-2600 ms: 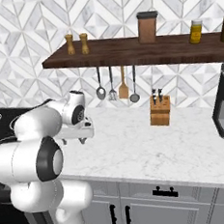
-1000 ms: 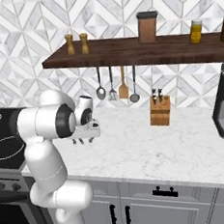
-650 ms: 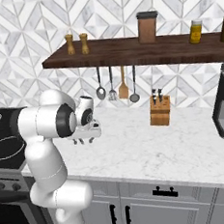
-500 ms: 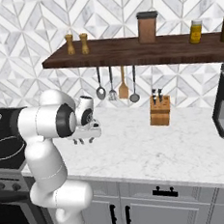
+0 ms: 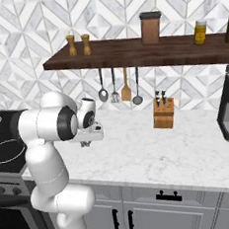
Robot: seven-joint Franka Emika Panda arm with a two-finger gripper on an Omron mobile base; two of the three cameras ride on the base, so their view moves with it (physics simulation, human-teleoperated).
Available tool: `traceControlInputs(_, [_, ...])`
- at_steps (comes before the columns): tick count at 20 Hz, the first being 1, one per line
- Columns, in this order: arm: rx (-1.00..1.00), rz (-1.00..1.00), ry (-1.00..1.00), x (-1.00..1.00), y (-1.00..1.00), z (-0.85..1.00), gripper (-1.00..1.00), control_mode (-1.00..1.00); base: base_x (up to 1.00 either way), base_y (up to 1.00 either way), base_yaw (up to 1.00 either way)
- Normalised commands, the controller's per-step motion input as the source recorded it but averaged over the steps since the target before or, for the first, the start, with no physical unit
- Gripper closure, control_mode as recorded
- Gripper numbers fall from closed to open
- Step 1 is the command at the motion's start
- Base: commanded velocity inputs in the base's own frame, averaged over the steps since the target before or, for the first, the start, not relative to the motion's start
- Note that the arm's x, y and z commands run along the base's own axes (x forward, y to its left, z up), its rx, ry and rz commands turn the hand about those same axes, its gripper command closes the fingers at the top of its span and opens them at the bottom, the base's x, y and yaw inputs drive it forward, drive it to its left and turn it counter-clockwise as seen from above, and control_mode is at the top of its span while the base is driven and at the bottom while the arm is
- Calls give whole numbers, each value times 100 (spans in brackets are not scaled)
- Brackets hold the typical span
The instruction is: Put the eggplant and eggplant in the pot. Retrieve the spatula and lightly stir the vegetables in the pot.
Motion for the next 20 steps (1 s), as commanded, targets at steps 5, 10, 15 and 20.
traceControlInputs(5, [1, 0, 0, 0, 0, 0, 100, -100, 0, 0, 0])
traceControlInputs(10, [0, 0, 0, 1, 0, 0, 100, -100, 0, 0, 0])
traceControlInputs(15, [0, 3, -4, -2, 10, 0, 100, -100, 0, 0, 0])
traceControlInputs(20, [0, 2, -24, -24, 15, 13, 100, -100, 0, 0, 0])
